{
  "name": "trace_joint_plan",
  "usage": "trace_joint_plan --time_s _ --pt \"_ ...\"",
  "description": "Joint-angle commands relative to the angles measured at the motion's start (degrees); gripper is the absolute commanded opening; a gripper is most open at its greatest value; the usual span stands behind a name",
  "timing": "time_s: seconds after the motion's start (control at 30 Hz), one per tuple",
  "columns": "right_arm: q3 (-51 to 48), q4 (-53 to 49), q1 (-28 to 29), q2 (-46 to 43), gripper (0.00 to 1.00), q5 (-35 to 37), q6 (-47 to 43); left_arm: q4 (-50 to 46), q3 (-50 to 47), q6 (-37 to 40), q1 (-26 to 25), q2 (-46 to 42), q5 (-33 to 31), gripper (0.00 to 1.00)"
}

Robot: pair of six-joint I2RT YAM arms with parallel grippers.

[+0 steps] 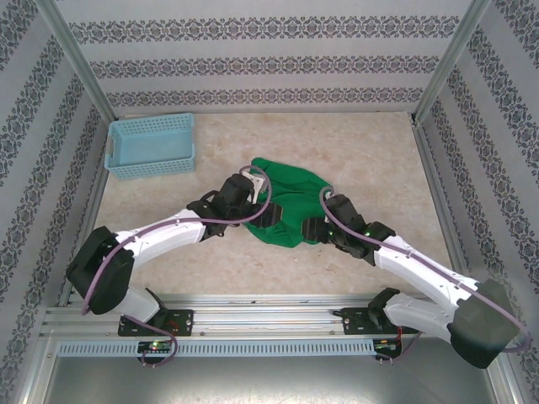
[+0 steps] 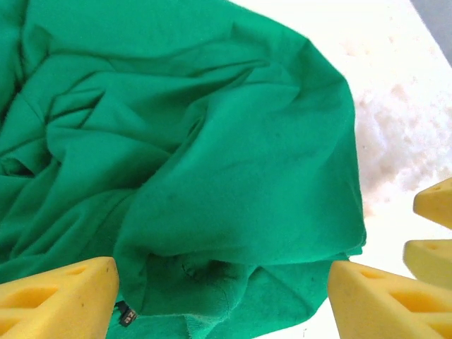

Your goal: Fold the inside-out t-shirt

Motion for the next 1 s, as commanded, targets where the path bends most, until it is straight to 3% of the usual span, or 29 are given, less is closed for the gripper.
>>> trace_joint_plan --time_s 0.0,0.17,0.27,0.33,0.47,0.67,0.97 --pt "-1.25 3.23 0.39 2.10 0.65 2.39 1.18 -1.04 1.39 -2.10 -1.30 3.71 0.60 0.75" --pt "-0.71 8.07 -1.68 8.90 0.58 1.81 0.38 -2.42 4.68 -2.50 -1.30 9.28 0.31 0.62" --pt "1.65 8.80 -2.73 12.64 0.42 2.41 -0.93 -3.40 6.48 -2.29 -1.35 10.68 -0.36 0.50" --pt "3.79 7.28 -2.98 14.12 0.25 4.46 -2.06 -4.37 7.25 -2.06 -1.30 10.58 -1.33 0.42" --pt "5.40 5.39 -3.08 12.24 0.00 6.58 -4.06 -6.18 7.59 -0.86 -1.30 9.19 -3.62 0.23" --pt "5.67 -1.27 -2.93 3.68 0.00 6.32 -5.55 -9.40 7.41 1.09 -1.13 6.08 -7.71 0.00" --pt "10.19 -11.30 -1.65 -14.45 0.00 -3.08 -6.07 -11.74 6.07 6.96 -1.10 -8.25 -11.72 0.00"
